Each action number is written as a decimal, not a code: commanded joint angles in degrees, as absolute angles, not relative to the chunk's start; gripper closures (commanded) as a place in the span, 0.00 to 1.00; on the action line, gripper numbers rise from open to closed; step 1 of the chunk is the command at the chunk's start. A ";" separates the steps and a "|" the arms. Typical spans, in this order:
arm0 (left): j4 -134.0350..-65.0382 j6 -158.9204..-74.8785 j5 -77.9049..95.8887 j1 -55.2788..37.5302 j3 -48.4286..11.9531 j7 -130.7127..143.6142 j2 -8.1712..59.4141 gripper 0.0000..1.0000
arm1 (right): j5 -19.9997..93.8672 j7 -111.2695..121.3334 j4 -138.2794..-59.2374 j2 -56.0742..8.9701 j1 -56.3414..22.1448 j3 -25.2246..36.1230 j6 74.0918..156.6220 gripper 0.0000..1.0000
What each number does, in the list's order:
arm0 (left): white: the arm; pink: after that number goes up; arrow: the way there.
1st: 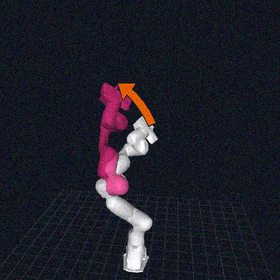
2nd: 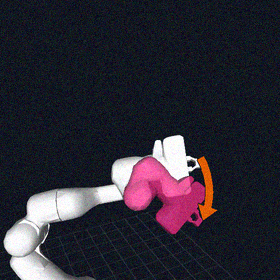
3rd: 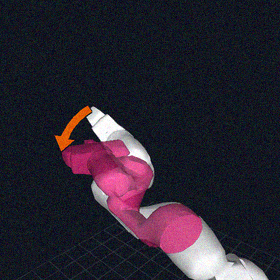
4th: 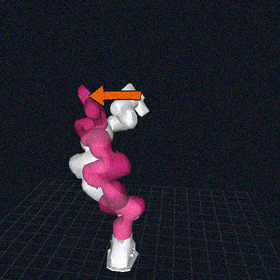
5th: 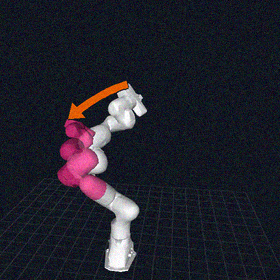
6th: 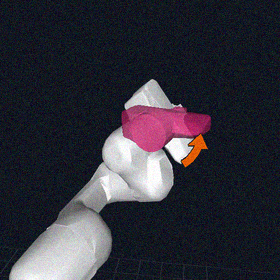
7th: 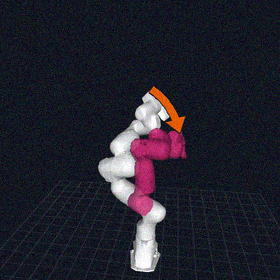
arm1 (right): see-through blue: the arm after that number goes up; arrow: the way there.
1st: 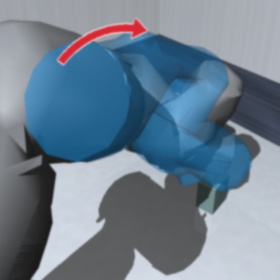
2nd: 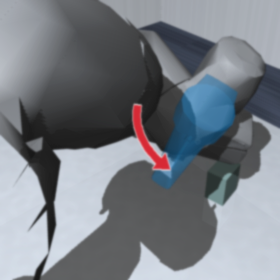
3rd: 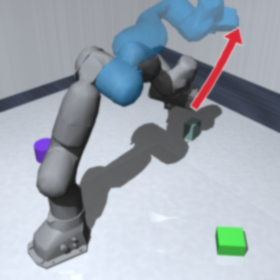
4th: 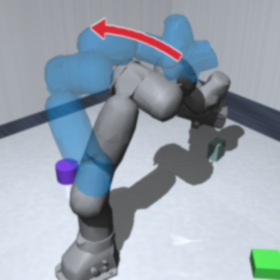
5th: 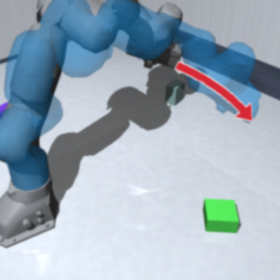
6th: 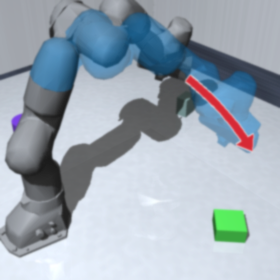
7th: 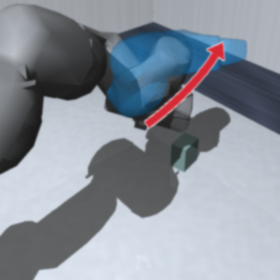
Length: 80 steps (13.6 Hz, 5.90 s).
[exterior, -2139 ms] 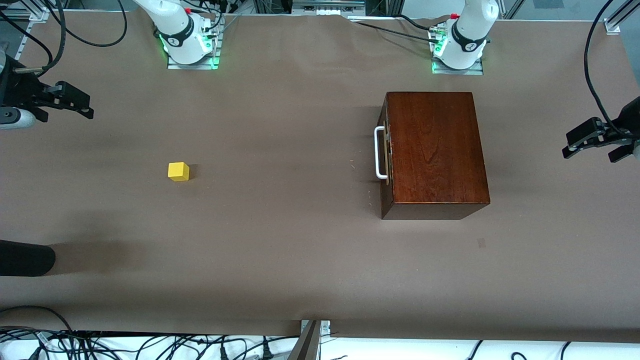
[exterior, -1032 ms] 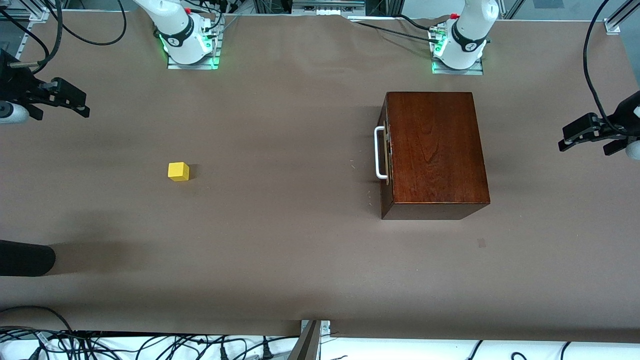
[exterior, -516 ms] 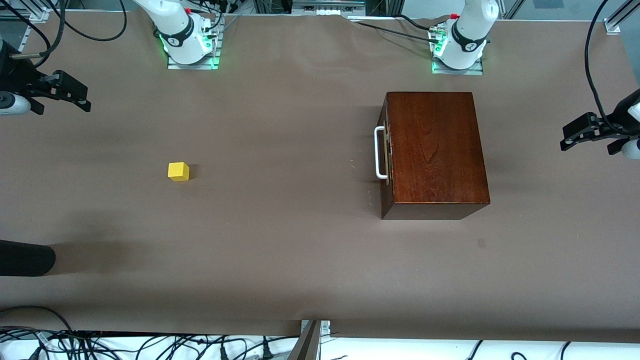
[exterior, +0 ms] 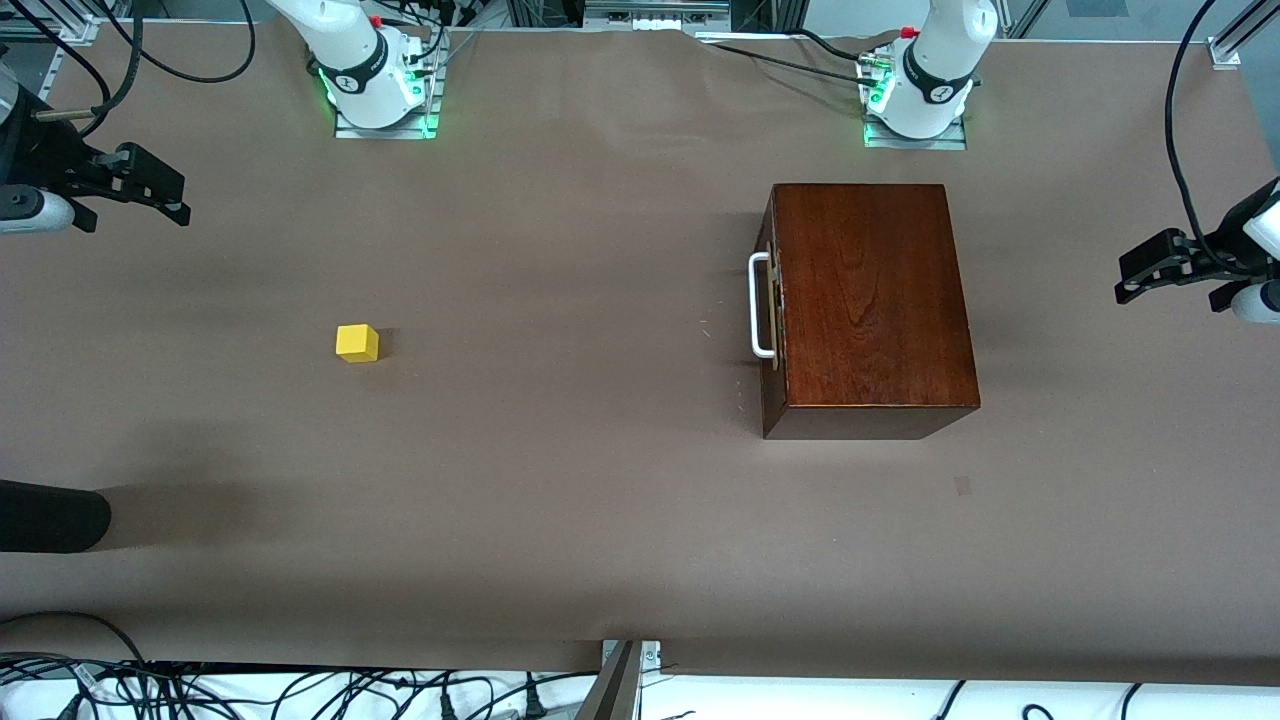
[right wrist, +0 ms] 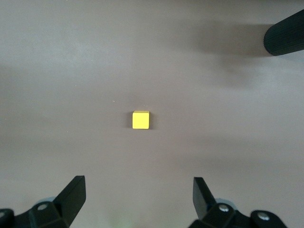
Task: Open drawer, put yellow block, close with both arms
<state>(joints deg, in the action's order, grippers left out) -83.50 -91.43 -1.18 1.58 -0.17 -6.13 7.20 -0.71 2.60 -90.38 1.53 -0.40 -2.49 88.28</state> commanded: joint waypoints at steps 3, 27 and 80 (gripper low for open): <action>-82.79 -90.18 -2.46 1.41 -0.26 -7.21 7.03 0.00 | -1.41 1.93 -91.85 2.81 -0.44 -2.72 89.03 0.00; -83.41 -88.77 -2.46 -7.19 -5.80 7.08 8.08 0.00 | -1.41 1.93 -102.66 -0.53 -0.44 -2.55 102.22 0.00; -99.50 -119.09 -19.25 -29.44 -18.72 54.58 29.97 0.00 | -1.23 -1.76 -120.32 -23.38 -3.52 -1.32 136.23 0.00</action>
<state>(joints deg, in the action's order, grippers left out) -101.59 -117.76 -18.98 -28.17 -18.59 52.88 28.64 -0.75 -1.00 -120.12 -23.23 -3.85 -1.21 135.56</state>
